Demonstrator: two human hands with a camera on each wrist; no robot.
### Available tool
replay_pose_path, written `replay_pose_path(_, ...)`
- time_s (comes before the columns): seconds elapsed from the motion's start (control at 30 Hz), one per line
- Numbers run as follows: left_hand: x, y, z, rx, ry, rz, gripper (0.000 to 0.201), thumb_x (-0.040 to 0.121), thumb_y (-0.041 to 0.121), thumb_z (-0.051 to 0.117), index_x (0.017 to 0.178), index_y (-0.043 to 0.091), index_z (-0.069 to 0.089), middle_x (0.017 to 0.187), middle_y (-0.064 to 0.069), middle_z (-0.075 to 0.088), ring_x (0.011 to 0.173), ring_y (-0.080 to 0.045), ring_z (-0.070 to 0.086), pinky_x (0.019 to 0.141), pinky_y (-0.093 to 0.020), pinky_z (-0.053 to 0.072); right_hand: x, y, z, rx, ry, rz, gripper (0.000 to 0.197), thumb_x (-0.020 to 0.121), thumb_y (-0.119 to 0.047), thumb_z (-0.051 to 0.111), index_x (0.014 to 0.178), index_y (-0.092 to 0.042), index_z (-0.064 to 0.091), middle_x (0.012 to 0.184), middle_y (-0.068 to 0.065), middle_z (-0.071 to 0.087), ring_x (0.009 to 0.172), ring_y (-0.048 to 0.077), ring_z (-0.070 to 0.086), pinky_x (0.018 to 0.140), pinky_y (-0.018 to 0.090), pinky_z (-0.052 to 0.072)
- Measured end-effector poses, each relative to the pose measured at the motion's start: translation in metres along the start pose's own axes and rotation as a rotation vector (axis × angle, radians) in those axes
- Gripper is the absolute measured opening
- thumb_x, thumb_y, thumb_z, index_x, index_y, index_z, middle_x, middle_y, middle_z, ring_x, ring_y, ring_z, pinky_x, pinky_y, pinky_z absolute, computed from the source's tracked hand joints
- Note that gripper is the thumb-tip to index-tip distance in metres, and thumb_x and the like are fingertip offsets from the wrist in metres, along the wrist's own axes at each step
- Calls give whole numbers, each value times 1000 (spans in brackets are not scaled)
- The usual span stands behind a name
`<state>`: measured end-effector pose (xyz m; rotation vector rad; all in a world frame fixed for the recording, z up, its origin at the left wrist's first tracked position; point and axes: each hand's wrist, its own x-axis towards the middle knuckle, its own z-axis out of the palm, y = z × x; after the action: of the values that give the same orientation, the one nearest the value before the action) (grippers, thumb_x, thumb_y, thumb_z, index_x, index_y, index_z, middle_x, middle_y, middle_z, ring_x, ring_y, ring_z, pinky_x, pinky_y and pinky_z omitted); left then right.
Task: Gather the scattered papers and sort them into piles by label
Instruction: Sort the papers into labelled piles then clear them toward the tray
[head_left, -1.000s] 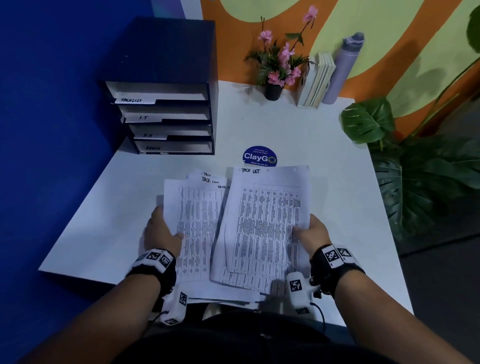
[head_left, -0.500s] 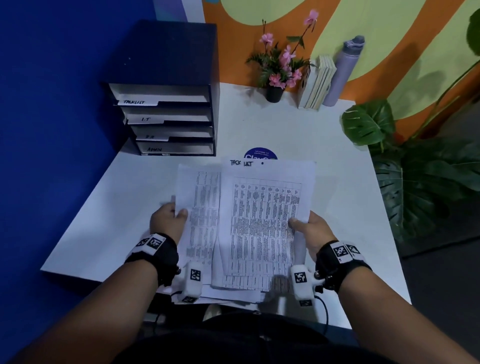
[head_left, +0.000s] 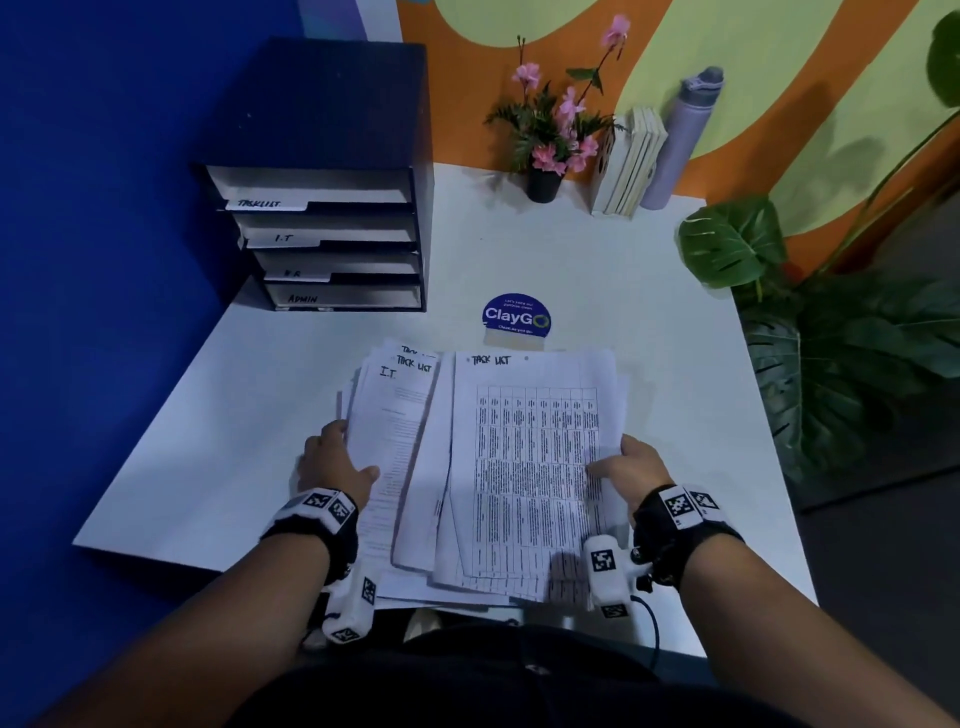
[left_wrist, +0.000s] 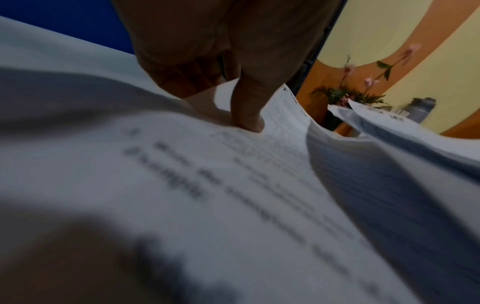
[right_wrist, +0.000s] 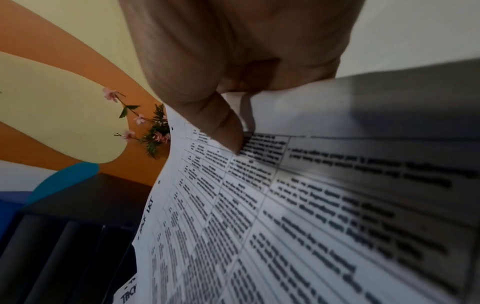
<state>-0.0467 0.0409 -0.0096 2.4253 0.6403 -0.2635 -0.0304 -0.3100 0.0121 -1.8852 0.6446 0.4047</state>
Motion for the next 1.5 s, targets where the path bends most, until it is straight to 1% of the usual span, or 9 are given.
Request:
replay_pose_path(0.27, -1, -4, -7, -158, 196, 27, 24, 90, 13, 62, 111, 1, 62, 108, -19, 66, 100, -35, 61, 83, -36, 46, 1, -1, 2, 73, -44, -22, 12, 80, -8, 76, 85, -15, 68, 99, 13, 72, 98, 31, 66, 92, 40, 50)
replay_pose_path(0.53, -3, 10, -15, -182, 279, 115, 33, 89, 5, 57, 122, 4, 60, 124, -22, 51, 108, -40, 56, 98, -43, 45, -14, -23, 5, 223, -39, -141, 35, 88, 10, 57, 101, -23, 61, 101, -1, 68, 99, 24, 63, 98, 38, 47)
replay_pose_path(0.73, -45, 92, -34, -835, -98, 275, 34, 100, 36, 38, 111, 22, 67, 102, 7, 68, 97, -9, 67, 78, -17, 52, -40, -75, 18, 309, -45, -411, 46, 87, 4, 57, 111, -35, 60, 113, -1, 70, 107, 18, 66, 96, 37, 51)
replay_pose_path(0.93, -62, 143, -71, -1435, -51, 258, 32, 100, 37, 37, 91, 25, 65, 76, 18, 72, 75, 2, 67, 68, -14, 51, -68, -119, 30, 544, 113, -642, 39, 90, 6, 58, 110, -28, 56, 108, -1, 68, 96, 9, 66, 93, 27, 53)
replay_pose_path(1.03, -60, 141, -69, -1354, 39, 370, 41, 100, 48, 18, 101, 28, 54, 75, 25, 70, 77, 11, 65, 68, -5, 47, -71, -119, 29, 580, 185, -661, 40, 90, 5, 57, 109, -31, 55, 112, 2, 67, 100, 12, 65, 98, 33, 51)
replay_pose_path(1.13, -56, 126, -61, -1175, 28, 470, 73, 76, 82, 34, 118, 26, 55, 100, 11, 72, 94, -7, 67, 82, -27, 53, -67, -111, 27, 607, 218, -632, 39, 90, 7, 55, 110, -27, 55, 110, 4, 68, 96, 13, 66, 97, 39, 51)
replay_pose_path(1.23, -54, 116, -50, -1044, 85, 505, 41, 93, 53, 42, 124, 28, 52, 110, 8, 69, 99, -15, 63, 95, -51, 48, -65, -107, 27, 612, 210, -624, 39, 90, 7, 55, 112, -26, 55, 109, 6, 68, 93, 13, 66, 94, 38, 53)
replay_pose_path(1.37, -66, 124, -54, -904, 221, 558, 66, 85, 71, 34, 126, 19, 42, 98, 31, 62, 88, 12, 57, 80, -9, 46, -70, -110, 29, 603, 117, -660, 39, 88, 10, 57, 105, -24, 52, 98, 2, 66, 82, 5, 66, 77, 22, 54)
replay_pose_path(1.5, -60, 124, -51, -877, 252, 515, 54, 93, 52, 43, 125, 9, 34, 105, -8, 59, 92, -17, 57, 86, -26, 49, -65, -99, 36, 466, -31, -601, 46, 84, 14, 55, 110, -23, 48, 100, 1, 63, 82, 2, 64, 71, 20, 53)
